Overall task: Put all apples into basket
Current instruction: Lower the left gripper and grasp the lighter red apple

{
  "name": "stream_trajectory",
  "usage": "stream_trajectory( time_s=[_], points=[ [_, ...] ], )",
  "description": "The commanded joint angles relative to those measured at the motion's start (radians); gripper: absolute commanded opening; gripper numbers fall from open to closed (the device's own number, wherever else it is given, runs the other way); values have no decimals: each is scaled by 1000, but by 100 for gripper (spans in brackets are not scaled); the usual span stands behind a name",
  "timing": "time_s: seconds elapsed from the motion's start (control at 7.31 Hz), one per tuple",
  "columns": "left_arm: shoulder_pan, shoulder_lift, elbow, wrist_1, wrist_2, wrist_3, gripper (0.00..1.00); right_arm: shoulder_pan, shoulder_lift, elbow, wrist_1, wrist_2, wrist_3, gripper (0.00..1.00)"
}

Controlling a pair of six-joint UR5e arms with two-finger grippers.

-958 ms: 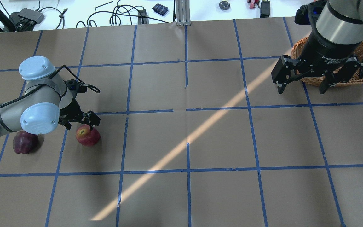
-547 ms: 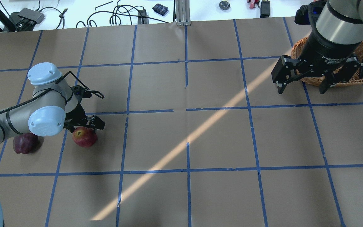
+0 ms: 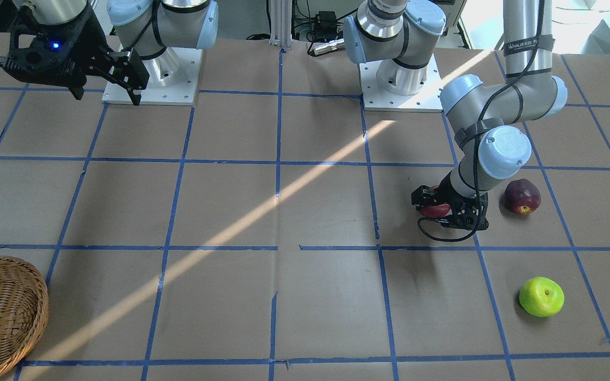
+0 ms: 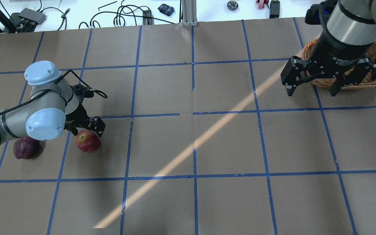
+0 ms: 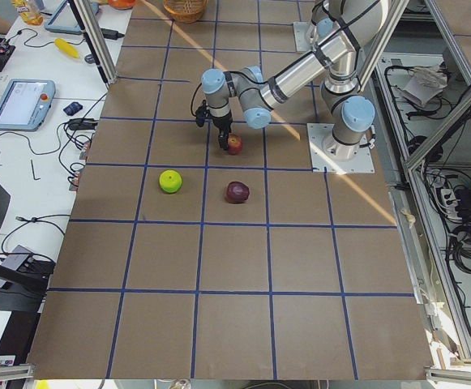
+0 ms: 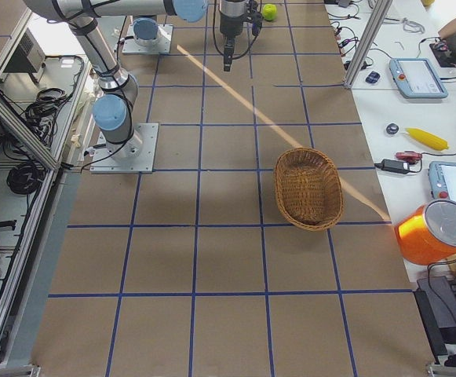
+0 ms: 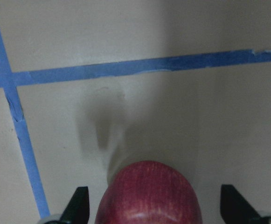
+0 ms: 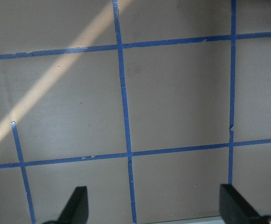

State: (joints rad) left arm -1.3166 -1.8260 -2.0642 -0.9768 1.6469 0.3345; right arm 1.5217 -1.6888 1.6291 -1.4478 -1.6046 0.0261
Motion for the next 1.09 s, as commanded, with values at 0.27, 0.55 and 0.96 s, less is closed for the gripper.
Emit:
stream_trajectory(
  time_s=[0.27, 0.55, 0.96],
  points=[
    [2, -15, -16, -2, 5, 14, 44, 0, 3, 0, -2, 0, 0, 100],
    [-10, 8, -5, -28, -7, 17, 0, 0, 3, 0, 0, 0, 0, 100],
    [-100, -18, 164, -129, -254, -292, 0, 0, 3, 0, -5, 3, 2, 100]
  ],
)
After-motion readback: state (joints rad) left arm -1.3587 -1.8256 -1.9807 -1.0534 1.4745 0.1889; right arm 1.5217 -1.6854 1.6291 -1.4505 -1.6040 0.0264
